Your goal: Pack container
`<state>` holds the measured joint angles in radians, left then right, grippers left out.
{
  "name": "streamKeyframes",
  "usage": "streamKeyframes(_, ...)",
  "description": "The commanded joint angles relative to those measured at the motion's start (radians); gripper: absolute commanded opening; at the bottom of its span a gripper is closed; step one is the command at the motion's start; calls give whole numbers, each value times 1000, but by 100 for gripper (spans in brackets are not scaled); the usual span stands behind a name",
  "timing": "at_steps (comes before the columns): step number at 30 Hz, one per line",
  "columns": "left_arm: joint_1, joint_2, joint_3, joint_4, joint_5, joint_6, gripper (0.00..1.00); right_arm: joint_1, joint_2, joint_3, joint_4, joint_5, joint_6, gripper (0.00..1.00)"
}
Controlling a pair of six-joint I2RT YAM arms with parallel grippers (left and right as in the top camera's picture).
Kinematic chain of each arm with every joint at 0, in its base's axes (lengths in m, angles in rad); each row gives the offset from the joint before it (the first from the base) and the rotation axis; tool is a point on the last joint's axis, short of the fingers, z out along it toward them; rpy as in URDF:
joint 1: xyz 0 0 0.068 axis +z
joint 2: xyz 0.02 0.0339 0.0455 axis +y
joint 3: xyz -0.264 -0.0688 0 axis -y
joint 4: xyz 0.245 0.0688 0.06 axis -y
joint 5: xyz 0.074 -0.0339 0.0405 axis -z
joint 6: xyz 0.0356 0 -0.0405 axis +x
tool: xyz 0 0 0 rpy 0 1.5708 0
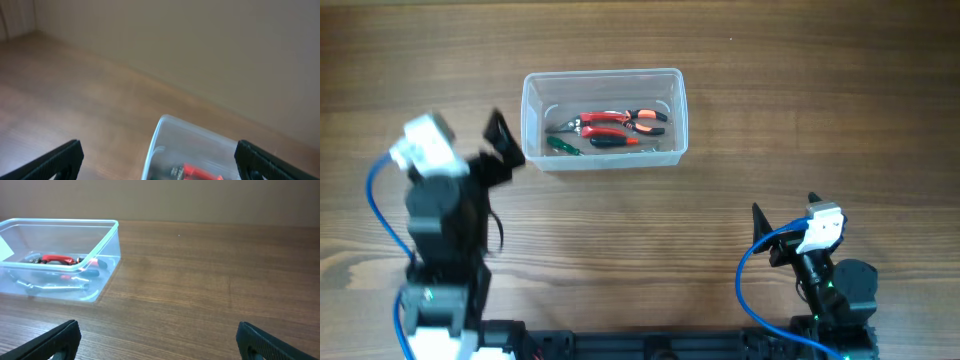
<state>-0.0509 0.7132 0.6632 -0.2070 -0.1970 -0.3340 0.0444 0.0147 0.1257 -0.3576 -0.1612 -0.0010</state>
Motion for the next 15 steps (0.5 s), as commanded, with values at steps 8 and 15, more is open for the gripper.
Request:
streamKeyframes(8,-3,-480,-402,-7,24,13,100,2,-12,-2,6,-16,-7,100)
streamKeyframes(15,-3,-623,-471,-60,23,13,100,2,-12,-2,6,-16,-7,100)
